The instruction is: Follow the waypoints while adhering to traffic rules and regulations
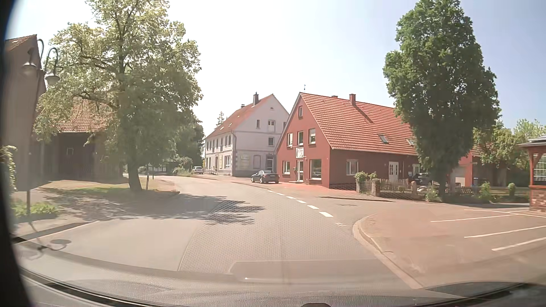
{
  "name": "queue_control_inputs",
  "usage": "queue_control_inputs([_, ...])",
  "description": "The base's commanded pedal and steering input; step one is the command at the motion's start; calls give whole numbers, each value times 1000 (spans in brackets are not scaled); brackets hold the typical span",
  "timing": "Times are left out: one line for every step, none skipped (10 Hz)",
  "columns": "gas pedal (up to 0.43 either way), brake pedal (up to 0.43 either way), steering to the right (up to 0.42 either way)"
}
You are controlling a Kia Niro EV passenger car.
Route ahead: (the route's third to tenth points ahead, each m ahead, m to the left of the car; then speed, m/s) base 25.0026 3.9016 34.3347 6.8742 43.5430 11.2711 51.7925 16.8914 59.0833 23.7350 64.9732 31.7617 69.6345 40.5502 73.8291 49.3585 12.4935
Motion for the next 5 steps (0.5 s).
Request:
queue_control_inputs([157, 0, -29])
queue_control_inputs([130, 0, -29])
queue_control_inputs([47, 0, -32])
queue_control_inputs([47, 0, -36])
queue_control_inputs([47, 0, -40])
